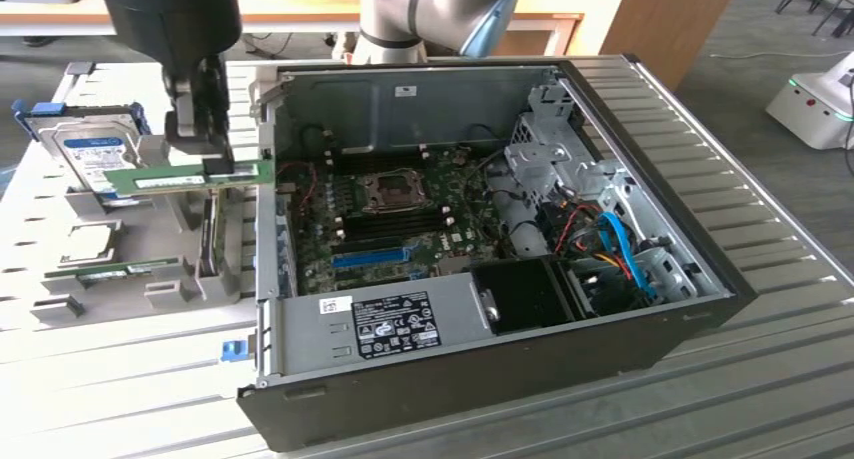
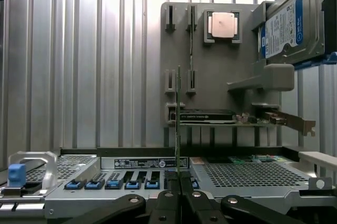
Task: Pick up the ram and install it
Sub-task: 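Pick up the ram and move it above insertion slot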
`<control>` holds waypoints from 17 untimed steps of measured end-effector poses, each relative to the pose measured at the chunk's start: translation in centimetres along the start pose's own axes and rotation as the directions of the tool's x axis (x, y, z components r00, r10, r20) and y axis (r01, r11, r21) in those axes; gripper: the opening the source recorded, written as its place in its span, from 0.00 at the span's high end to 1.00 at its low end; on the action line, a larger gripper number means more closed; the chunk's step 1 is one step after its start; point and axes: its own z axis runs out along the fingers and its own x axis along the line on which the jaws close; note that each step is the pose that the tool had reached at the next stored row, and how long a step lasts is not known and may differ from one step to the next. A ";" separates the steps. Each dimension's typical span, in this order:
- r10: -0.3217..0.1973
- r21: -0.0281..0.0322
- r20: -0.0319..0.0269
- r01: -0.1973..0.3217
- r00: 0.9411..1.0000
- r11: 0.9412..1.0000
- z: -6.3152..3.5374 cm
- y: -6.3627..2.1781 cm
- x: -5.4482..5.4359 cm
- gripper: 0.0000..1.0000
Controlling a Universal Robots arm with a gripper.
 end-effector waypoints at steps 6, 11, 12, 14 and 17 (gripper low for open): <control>-0.001 0.000 0.000 0.001 1.000 1.000 -0.06 -1.45 0.0 0.88; -0.001 0.000 0.000 0.001 1.000 1.000 -0.11 -2.66 -0.1 0.88; -0.001 0.000 0.000 0.001 1.000 1.000 -0.12 -2.90 -0.1 0.88; -0.001 0.000 0.000 0.001 1.000 1.000 -0.14 -3.40 -0.1 0.88; -0.002 0.000 0.000 0.002 1.000 1.000 -0.17 -4.10 -0.1 0.88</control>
